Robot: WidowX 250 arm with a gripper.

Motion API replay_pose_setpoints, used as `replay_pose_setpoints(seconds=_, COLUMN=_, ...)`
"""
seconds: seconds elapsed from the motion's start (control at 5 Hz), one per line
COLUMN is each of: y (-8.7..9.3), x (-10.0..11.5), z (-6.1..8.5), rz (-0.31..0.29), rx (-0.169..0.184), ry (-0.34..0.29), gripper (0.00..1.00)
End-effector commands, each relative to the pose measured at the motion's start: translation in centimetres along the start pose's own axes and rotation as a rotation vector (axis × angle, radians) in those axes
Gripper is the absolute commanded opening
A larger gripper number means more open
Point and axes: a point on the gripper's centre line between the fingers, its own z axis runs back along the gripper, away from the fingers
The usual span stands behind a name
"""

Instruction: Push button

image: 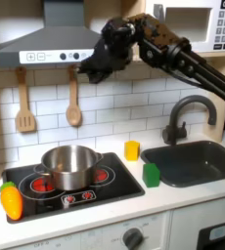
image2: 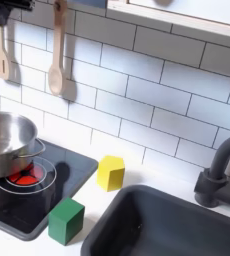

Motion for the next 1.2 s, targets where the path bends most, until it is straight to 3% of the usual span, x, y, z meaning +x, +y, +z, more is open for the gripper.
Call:
replay_pose_setpoints(seconds=0.0, y=0.4, x=1.9, z=0.7, rz=-0.024, rx=0.009, ry=-0.075, gripper=0.00)
replay_pose_setpoints(seconds=0.6, y=0.6, x=3.5, z=1.1, rz=-0.053, rx=0.012, ry=-0.154, gripper=0.00)
replay_pose_setpoints(seconds=1.0, y=1.7, x=3.8, z=0.8, rz=-0.053, rx=0.027, ry=-0.153, gripper=0.00)
